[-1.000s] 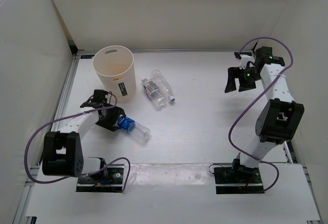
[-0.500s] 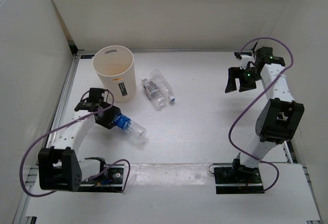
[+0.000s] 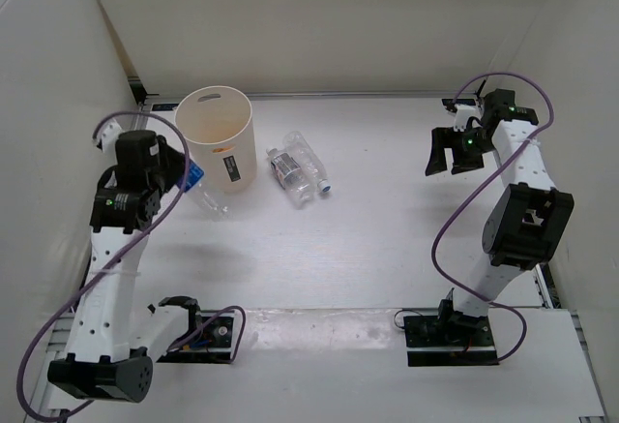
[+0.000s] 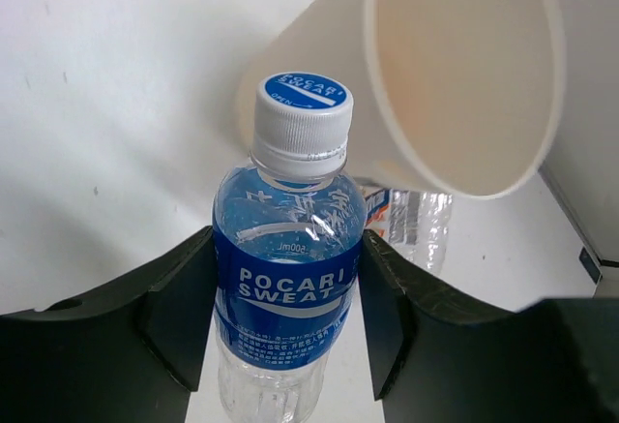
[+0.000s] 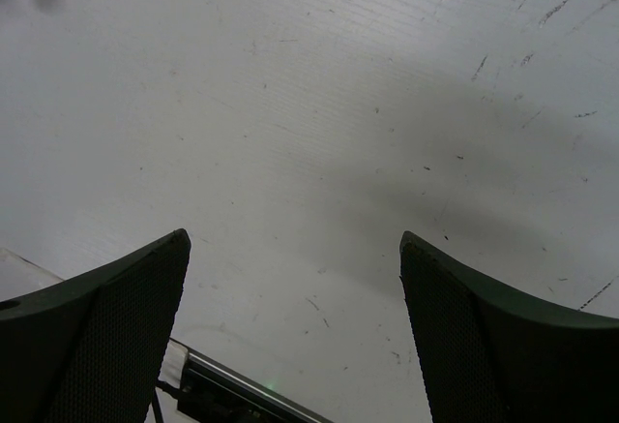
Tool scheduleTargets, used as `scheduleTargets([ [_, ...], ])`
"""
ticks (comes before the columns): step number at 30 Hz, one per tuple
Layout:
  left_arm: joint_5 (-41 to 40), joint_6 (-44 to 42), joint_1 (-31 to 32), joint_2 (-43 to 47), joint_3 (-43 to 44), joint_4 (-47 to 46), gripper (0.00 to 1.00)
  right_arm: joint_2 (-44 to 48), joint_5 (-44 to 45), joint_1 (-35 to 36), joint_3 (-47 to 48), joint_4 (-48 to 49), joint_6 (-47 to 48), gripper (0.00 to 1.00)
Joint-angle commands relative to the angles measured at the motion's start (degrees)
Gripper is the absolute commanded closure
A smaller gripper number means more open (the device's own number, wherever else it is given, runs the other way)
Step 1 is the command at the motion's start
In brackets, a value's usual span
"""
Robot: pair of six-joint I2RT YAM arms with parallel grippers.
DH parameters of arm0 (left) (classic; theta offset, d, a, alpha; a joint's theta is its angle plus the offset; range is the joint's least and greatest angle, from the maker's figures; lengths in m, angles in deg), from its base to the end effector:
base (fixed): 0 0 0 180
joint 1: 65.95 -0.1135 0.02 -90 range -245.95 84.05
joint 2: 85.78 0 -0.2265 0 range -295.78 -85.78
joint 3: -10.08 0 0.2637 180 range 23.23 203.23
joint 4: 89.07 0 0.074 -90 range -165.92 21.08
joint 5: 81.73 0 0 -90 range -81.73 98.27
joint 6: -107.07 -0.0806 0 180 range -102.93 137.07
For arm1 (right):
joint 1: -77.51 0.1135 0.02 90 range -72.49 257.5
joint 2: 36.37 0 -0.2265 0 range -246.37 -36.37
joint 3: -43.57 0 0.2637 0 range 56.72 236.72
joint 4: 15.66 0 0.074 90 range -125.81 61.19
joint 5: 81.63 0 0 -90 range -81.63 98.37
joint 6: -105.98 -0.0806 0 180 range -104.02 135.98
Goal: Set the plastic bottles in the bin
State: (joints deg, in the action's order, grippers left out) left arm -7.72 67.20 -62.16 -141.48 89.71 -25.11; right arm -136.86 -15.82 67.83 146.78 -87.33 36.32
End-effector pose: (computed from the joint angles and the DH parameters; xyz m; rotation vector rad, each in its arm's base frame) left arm 0.2503 0.0057 0.3101 -1.0160 2.0013 -0.1928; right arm 0.3778 -0.0309 0.2111 -0.3513 2.6293 0.4211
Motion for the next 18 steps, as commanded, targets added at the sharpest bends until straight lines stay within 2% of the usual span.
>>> scheduleTargets([
  [1,-4.14,-11.35,-0.36,-0.63,9.34,-0.71,0.5,-0.32,-1.22,-0.09,0.29,0.51,-0.04,0.1],
  [5,-5.46,-16.11,-0.45,-3.0,20.32,-2.89,0.52,-0.41,-1.57,-0.17,0.29,0.6,-0.38,0.1],
  [11,-5.63,-20.68,-0.45,-6.96,26.24,-8.96,0.52,-0.06,-1.3,-0.35,0.03,0.69,-0.39,0.1],
  [18,-2.74,-19.98,-0.36,-16.52,33.52,-15.91,0.52,0.03,-1.48,-0.35,0.55,0.51,-0.65,0.1],
])
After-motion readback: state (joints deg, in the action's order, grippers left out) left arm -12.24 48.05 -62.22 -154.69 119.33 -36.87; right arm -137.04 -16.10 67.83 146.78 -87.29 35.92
